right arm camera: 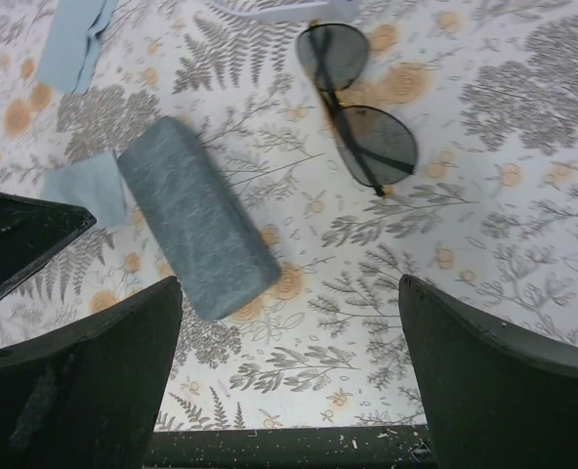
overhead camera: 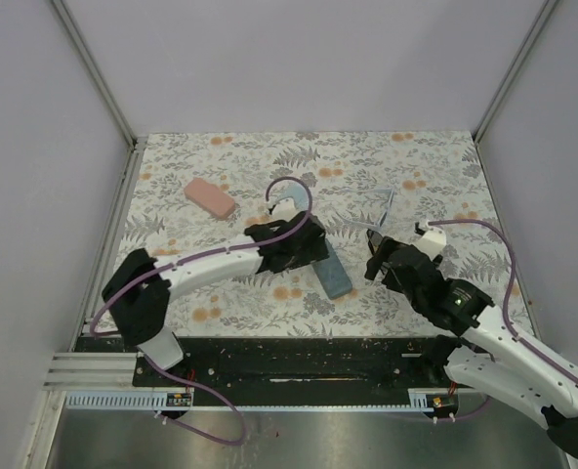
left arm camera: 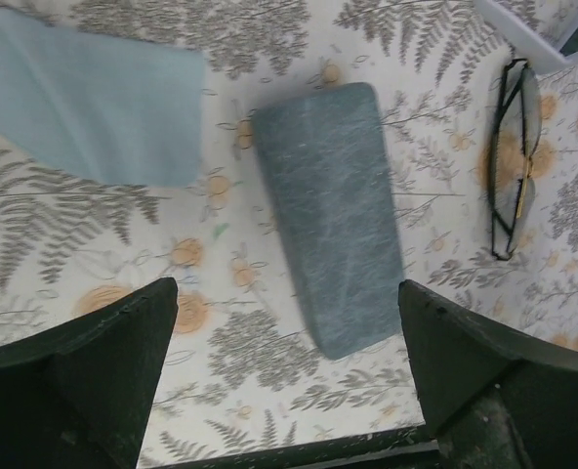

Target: Organize the sunglasses

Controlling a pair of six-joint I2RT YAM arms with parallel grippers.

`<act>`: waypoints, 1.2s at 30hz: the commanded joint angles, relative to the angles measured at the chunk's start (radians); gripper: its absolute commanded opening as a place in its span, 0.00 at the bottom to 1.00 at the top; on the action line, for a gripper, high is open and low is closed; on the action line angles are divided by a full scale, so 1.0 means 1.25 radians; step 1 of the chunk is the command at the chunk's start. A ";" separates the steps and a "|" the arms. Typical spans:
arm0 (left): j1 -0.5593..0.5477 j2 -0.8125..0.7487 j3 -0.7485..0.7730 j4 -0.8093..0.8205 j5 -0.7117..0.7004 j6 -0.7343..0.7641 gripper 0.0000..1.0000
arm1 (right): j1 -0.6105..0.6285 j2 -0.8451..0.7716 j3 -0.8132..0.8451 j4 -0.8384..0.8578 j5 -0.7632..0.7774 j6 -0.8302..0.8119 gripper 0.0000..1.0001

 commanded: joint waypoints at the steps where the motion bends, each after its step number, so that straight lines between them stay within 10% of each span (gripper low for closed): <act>1: -0.020 0.125 0.157 -0.127 -0.054 -0.095 0.99 | 0.001 -0.049 -0.002 -0.126 0.152 0.123 1.00; 36: -0.064 0.396 0.373 -0.165 -0.036 -0.232 0.88 | 0.001 -0.142 -0.027 -0.126 0.132 0.123 1.00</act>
